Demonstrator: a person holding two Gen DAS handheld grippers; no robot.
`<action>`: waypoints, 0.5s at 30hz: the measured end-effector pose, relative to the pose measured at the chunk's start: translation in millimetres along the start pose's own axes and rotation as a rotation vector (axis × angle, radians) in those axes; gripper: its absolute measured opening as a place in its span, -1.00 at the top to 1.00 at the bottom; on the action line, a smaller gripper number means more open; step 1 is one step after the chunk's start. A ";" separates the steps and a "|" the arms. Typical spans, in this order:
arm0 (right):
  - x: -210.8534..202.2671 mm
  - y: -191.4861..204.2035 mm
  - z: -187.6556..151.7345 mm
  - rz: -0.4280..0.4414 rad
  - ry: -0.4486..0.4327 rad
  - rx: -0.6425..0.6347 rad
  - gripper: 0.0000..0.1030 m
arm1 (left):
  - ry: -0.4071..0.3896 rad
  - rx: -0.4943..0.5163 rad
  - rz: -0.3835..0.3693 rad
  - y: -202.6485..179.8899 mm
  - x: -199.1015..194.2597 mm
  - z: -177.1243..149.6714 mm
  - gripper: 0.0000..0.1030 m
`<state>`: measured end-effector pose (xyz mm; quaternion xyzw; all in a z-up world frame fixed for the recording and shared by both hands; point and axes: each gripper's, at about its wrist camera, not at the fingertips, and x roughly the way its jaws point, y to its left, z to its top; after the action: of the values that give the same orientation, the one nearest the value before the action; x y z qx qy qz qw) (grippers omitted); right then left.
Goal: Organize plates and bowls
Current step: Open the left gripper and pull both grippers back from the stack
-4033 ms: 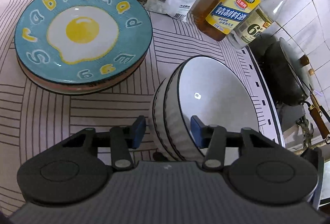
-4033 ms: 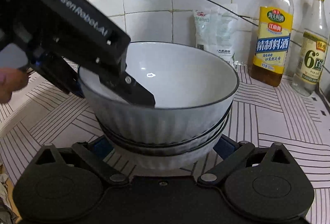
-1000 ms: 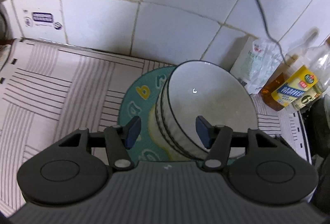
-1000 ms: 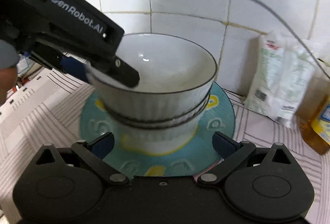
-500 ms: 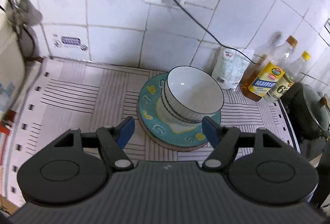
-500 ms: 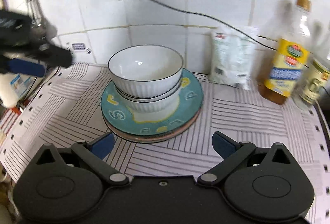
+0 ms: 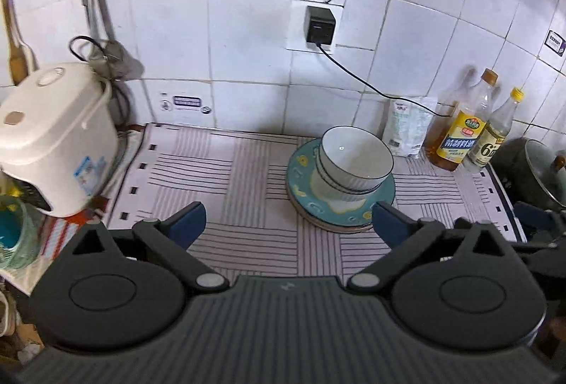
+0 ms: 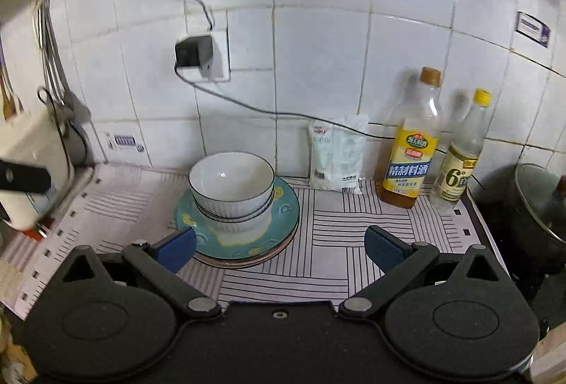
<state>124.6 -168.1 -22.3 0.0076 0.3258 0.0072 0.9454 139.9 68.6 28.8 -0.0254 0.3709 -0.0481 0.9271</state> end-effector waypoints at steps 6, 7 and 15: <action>-36.8 -2.3 8.0 -0.033 0.035 0.010 -0.99 | 0.007 0.023 0.085 -2.8 -28.5 -5.1 -0.98; -45.2 -1.2 8.9 -0.040 0.039 0.003 -0.99 | 0.002 0.024 0.087 -3.2 -33.4 -6.6 -0.98; -89.9 1.3 3.8 -0.063 0.032 -0.017 -0.99 | -0.004 0.060 0.069 -17.3 -63.1 -20.9 -0.98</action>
<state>56.1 -168.5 36.1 -0.0106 0.3409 -0.0199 0.9398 78.8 57.9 58.4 0.0153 0.3680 -0.0271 0.9293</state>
